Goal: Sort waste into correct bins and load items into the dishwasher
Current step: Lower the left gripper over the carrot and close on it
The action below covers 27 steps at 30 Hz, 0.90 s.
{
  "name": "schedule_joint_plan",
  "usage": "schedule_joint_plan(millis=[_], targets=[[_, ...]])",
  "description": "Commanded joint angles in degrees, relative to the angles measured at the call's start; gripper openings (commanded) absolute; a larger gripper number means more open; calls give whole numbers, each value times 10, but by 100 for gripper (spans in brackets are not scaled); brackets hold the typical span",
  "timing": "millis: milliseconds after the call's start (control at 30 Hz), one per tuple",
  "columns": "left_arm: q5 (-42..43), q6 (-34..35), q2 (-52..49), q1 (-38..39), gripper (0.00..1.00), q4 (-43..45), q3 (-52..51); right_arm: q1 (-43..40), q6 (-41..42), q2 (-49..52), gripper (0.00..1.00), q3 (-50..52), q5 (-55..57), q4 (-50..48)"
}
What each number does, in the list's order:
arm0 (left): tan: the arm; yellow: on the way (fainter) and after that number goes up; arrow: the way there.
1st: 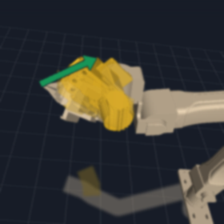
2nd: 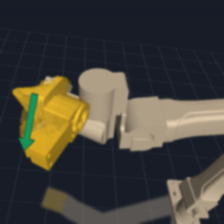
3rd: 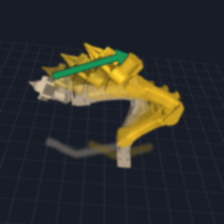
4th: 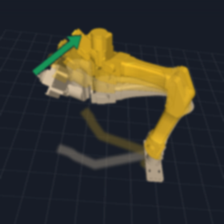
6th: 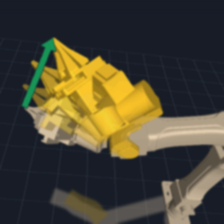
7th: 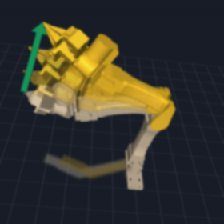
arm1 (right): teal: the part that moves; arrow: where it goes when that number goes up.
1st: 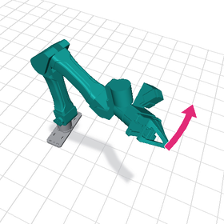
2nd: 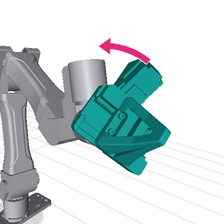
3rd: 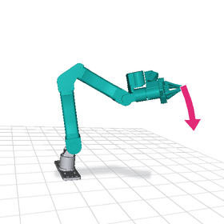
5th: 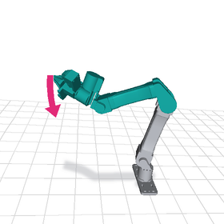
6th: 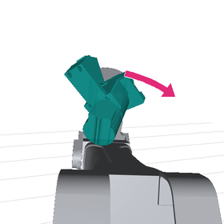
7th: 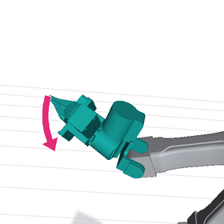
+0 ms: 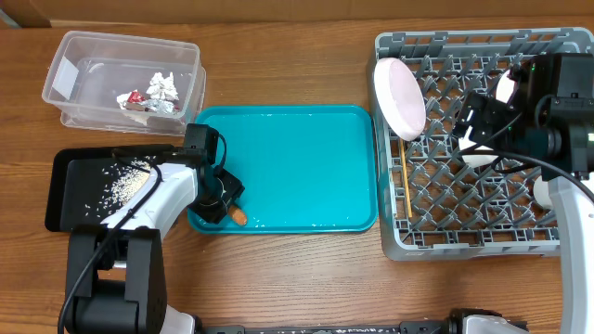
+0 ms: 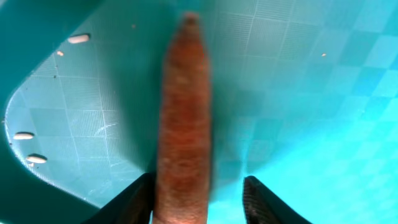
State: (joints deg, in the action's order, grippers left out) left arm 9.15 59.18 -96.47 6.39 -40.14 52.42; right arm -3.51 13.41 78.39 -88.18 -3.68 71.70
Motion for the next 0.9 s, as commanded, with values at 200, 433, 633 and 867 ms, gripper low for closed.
schedule_joint_plan(millis=[200, 433, 633, 867], targets=[[-21, -14, -5, 4, 45, 3, -6, -3, -4, 2, 96, -7, -3, 0], [-21, -30, -5, 4, 35, 3, -6, -3, -4, 2, 96, -7, -3, 0], [-21, -39, -5, 4, 32, 3, -6, -3, -4, 2, 96, -7, -3, 0], [-21, -59, -5, 4, 17, 4, -6, -3, -4, 2, 96, -7, -3, 4]])
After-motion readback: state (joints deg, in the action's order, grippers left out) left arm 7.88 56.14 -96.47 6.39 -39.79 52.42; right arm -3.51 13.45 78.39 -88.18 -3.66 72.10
